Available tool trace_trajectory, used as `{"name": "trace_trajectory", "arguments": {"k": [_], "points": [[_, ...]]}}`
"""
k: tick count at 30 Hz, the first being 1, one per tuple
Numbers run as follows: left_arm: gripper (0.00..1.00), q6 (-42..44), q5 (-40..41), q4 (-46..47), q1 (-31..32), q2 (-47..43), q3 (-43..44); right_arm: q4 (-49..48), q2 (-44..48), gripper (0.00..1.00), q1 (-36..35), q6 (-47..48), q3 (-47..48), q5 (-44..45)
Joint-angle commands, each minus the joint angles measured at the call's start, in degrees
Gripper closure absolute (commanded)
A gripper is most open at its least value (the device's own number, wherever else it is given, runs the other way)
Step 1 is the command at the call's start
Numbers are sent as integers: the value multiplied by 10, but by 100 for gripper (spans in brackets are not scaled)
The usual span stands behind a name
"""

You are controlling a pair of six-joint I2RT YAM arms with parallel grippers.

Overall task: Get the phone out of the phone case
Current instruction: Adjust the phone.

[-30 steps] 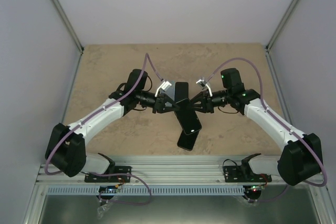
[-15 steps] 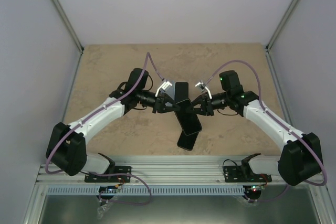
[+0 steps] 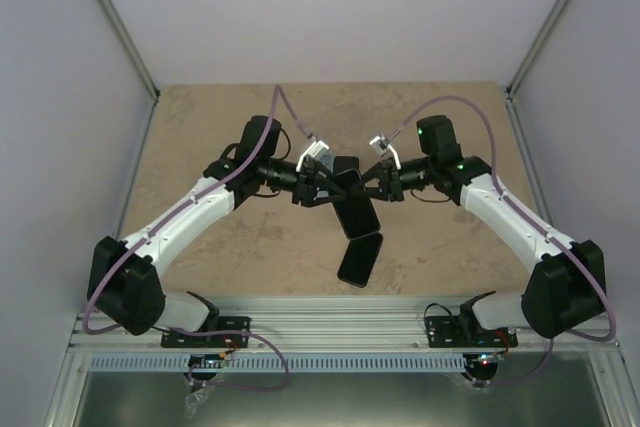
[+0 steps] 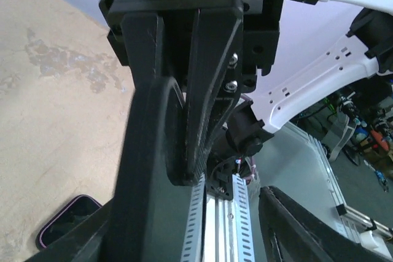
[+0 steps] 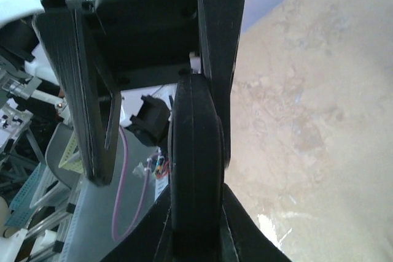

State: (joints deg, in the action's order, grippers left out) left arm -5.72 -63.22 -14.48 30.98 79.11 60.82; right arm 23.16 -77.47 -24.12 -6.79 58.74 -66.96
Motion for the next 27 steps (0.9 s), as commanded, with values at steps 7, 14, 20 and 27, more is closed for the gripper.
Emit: {"name": "trace_trajectory", "arguments": {"k": [7, 14, 20, 27], "points": [[37, 33, 6, -68, -9, -49, 42, -215, -13, 99, 30, -225, 98, -31], [36, -30, -12, 30, -49, -111, -10, -419, -19, 100, 51, -410, 110, -22], [38, -129, 2, 139, -49, -129, -50, -532, -20, 100, 53, -548, 81, 4], [41, -298, 34, 330, -49, -117, -100, -615, -20, 100, 69, -679, 32, 42]]}}
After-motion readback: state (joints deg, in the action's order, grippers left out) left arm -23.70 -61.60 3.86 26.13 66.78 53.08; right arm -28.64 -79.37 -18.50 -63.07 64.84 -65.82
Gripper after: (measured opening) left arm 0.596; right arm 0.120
